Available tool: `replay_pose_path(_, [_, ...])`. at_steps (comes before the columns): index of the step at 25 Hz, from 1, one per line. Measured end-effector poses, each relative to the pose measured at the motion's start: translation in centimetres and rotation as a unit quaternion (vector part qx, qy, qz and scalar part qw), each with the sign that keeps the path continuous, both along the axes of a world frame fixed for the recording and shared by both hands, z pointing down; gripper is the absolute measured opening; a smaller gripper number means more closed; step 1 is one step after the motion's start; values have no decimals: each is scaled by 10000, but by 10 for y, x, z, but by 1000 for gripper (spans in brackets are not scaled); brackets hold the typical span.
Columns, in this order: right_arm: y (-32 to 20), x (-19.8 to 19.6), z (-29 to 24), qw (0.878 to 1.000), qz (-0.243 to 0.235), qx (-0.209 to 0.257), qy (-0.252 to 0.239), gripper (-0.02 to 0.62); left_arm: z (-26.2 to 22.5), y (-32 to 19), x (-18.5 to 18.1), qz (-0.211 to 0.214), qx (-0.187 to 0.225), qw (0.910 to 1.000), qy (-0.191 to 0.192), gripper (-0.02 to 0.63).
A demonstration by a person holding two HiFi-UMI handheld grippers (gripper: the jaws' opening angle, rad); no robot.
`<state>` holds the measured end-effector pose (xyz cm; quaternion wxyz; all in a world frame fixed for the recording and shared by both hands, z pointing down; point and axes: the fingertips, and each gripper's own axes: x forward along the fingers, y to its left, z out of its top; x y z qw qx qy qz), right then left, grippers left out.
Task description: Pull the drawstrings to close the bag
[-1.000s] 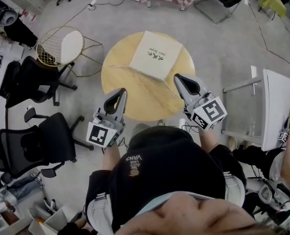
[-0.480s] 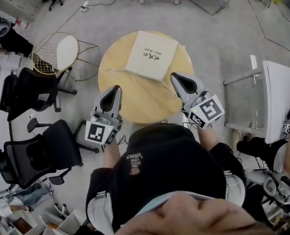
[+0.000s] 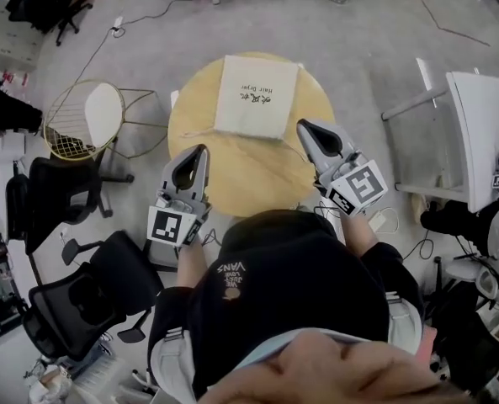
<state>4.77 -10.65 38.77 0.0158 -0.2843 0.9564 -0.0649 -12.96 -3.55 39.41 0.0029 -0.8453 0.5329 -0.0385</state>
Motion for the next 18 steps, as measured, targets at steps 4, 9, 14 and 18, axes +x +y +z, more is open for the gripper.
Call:
replay_pose_path(4, [-4, -7, 7, 9996, 297, -29, 9, -2, 3, -14, -4, 248, -180, 9995, -58, 0])
replay_pose_path(9, [-10, -12, 20, 9969, 767, -45, 175, -2, 9, -24, -14, 726, -131, 9971, -172, 0])
replay_pose_path(14, [-12, -14, 34, 9922, 1161, -5, 451, -2, 23, -35, -16, 1278, -290, 9909, -307, 0])
replay_pose_path(18, [-12, -17, 47, 9881, 1378, -88, 673, -2, 34, -41, -17, 1579, -406, 9860, -336, 0])
